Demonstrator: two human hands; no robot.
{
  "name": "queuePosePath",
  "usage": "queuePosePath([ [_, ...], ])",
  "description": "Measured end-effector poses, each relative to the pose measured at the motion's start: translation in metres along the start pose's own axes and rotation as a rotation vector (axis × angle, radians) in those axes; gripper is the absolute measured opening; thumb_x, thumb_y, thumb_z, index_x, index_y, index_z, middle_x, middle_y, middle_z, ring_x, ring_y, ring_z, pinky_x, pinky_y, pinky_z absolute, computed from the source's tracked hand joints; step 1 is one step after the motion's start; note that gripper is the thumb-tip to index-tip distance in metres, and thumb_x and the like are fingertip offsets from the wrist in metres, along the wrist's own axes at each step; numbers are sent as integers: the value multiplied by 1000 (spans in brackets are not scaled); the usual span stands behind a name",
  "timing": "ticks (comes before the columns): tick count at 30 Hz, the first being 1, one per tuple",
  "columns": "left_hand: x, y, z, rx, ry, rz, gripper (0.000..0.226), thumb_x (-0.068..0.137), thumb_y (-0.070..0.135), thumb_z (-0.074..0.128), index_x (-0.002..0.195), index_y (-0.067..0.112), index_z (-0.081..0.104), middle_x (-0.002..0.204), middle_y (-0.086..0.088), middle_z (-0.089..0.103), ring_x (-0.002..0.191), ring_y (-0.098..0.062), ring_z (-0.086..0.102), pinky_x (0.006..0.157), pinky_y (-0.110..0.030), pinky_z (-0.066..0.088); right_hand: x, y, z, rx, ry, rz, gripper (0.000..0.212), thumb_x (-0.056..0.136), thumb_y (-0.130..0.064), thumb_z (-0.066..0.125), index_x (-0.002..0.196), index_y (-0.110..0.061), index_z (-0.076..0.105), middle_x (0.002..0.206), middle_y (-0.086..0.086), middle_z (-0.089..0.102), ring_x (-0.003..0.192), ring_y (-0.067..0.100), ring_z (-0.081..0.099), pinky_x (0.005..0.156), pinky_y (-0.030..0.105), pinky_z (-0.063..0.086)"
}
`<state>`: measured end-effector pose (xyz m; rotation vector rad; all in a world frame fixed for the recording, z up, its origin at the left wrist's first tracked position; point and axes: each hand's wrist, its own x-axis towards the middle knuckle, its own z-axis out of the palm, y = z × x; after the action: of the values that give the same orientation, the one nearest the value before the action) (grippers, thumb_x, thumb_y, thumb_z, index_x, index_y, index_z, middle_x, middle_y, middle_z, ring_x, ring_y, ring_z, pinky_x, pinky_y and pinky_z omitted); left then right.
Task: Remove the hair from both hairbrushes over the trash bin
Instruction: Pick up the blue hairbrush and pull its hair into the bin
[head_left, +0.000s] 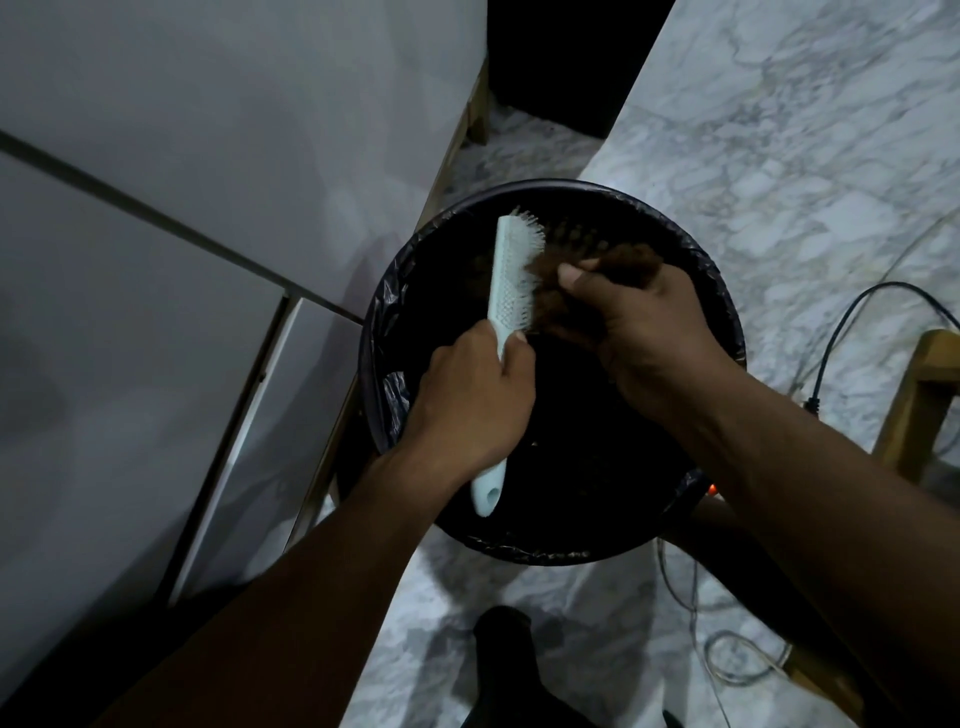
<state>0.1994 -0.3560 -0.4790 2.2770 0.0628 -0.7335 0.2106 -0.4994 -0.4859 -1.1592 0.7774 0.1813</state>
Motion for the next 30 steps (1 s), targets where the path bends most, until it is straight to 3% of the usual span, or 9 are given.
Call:
queuePosePath([
  [5,5,-2,-3,-45,28,-35,40,105,35,44,68,21,43,66,1,55,57,-15,56,49,-28,34,2,-8,3,190,-65,122,19,94,6,52,88,-10,60,82,10,73,76,23,72,64,40,63],
  [7,4,-3,-2,-30,12,-47,38,105,35,43,69,22,44,68,1,57,57,-12,56,48,-26,33,1,-10,2,106,-155,91,19,91,2,59,102,-13,62,93,7,75,87,23,73,70,42,62],
  [9,2,-2,-2,-18,-12,-40,36,104,34,43,70,23,44,67,4,57,55,-9,55,46,-22,32,2,-8,-1,-20,-204,65,44,84,1,71,124,-13,60,114,8,73,103,23,72,80,41,61],
  [11,1,-1,-2,-13,-34,-40,35,104,33,44,70,25,44,67,4,57,55,-9,55,46,-22,32,2,-6,-5,-164,-227,37,60,77,7,76,132,-8,60,120,12,72,106,23,72,85,36,60],
  [16,1,-2,-1,-15,-41,-40,36,105,38,44,72,23,47,69,3,60,59,-10,58,49,-26,36,1,-7,-8,-311,-165,-31,32,80,17,68,111,9,70,99,13,77,81,20,75,74,33,64],
  [18,2,-3,0,-12,-35,-42,36,104,39,44,73,23,48,71,3,61,61,-11,59,51,-26,37,2,-8,-6,-231,-90,-14,19,82,19,62,95,8,72,86,8,77,72,18,75,71,34,64],
  [21,5,-7,-1,6,-32,-79,34,104,39,43,75,23,49,75,2,63,64,-10,60,52,-25,39,8,-14,-6,-29,73,68,23,83,20,58,77,-1,65,67,5,72,65,19,73,67,35,64],
  [24,7,-10,0,1,-44,-102,34,103,40,44,76,22,51,77,1,64,69,-15,63,55,-27,41,11,-17,-11,-83,95,99,24,84,17,58,75,-5,64,77,9,68,73,23,71,68,38,65],
  [30,9,-15,2,-17,-40,-127,33,98,46,49,75,23,53,80,1,66,73,-17,66,60,-29,43,9,-15,-10,-233,173,49,18,83,14,60,88,-2,64,75,9,66,60,18,70,64,36,63],
])
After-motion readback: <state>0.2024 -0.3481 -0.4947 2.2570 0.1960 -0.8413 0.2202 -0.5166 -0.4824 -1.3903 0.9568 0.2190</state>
